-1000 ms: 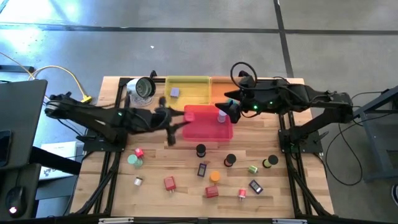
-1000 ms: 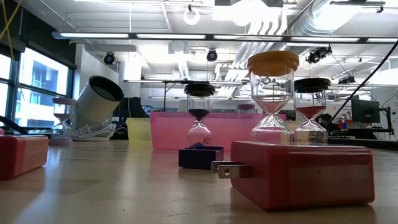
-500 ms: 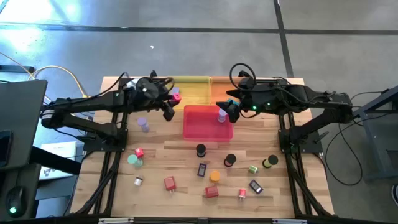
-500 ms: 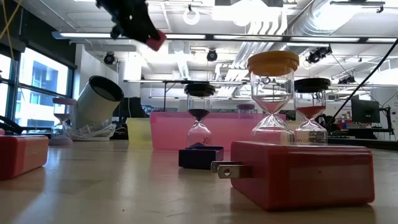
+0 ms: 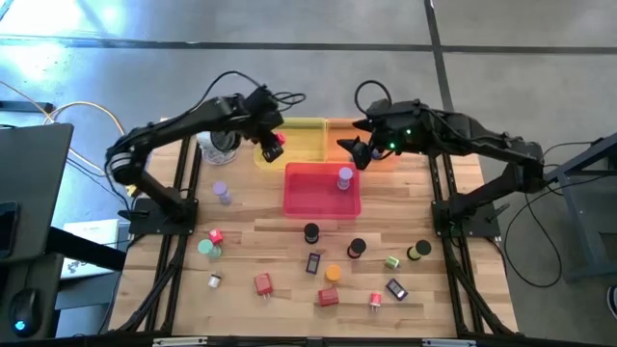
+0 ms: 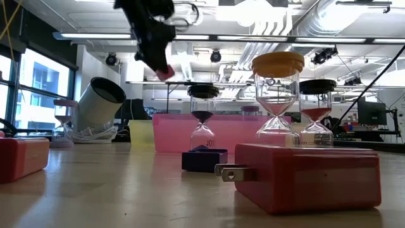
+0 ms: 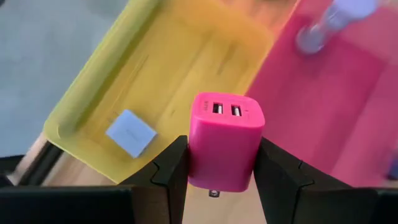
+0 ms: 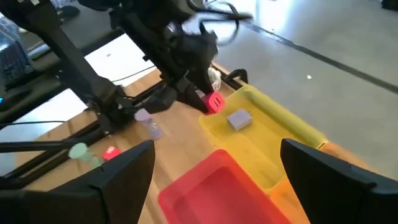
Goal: Pick & Place Office items
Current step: Put the right pink charger adapter into the yellow bin
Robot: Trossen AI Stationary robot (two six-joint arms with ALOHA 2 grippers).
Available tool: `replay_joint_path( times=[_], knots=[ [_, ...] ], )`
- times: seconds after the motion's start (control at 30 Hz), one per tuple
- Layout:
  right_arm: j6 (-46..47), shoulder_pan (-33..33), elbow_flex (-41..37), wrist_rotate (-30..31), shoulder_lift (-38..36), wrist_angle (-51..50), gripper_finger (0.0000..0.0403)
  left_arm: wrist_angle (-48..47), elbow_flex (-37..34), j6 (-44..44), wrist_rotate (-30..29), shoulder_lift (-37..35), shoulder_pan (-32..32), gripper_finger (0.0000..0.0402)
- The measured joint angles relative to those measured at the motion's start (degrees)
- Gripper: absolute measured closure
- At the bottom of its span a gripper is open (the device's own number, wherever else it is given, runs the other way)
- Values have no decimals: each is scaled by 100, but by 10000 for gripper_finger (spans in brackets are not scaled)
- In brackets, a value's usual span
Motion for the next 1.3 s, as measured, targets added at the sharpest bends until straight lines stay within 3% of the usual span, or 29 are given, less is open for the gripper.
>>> replay_joint_path(
  times=[0.53,1.03,1.3],
  knots=[
    [-508,-317,0,-1,0,-315,68,-191,91,1000,352,1438,573,266],
    [-652,-540,0,-321,122,-313,68,-201,89,1245,232,2015,848,265],
    [-667,-569,-2,-523,319,-286,68,-199,89,1283,234,2055,844,214]
  ],
)
